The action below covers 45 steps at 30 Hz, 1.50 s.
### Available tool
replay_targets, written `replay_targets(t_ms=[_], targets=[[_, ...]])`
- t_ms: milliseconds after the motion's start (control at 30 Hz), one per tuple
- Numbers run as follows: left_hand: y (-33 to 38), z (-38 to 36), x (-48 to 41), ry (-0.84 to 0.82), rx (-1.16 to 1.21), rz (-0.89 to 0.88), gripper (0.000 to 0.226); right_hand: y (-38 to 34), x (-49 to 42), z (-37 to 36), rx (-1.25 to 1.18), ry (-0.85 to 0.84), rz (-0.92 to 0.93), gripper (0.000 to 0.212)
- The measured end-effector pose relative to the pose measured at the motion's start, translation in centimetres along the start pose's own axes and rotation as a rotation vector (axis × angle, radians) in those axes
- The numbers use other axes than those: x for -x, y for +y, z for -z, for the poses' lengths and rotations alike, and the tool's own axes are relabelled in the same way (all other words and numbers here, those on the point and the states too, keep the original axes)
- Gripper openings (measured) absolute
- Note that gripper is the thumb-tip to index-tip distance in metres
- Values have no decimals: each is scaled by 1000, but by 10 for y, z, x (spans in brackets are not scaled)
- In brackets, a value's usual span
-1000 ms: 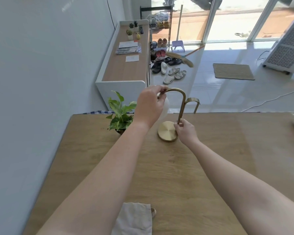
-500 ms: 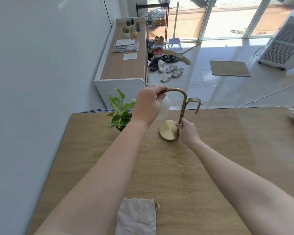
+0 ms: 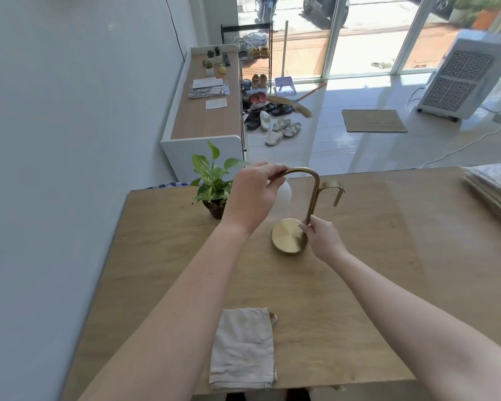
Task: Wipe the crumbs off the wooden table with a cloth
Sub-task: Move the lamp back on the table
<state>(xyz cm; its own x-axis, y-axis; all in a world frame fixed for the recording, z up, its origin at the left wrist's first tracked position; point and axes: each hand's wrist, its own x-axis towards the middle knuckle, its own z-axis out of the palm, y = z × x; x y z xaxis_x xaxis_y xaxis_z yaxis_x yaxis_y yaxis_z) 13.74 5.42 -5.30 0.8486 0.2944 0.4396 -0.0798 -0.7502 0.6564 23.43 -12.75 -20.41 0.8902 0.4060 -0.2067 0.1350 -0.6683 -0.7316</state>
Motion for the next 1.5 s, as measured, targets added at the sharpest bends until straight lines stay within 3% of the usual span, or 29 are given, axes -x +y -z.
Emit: replay_targets(t_ms=[467, 1167, 1400, 1500], targets=[[22, 11, 71, -81, 27, 4, 24, 26, 82, -14, 43, -17, -39, 22], [32, 13, 84, -115, 80, 36, 26, 29, 101, -13, 33, -32, -13, 28], [34, 17, 81, -145, 81, 62, 28, 28, 100, -9, 41, -64, -21, 17], [33, 20, 82, -134, 99, 73, 26, 25, 103, -6, 161, -52, -41, 10]])
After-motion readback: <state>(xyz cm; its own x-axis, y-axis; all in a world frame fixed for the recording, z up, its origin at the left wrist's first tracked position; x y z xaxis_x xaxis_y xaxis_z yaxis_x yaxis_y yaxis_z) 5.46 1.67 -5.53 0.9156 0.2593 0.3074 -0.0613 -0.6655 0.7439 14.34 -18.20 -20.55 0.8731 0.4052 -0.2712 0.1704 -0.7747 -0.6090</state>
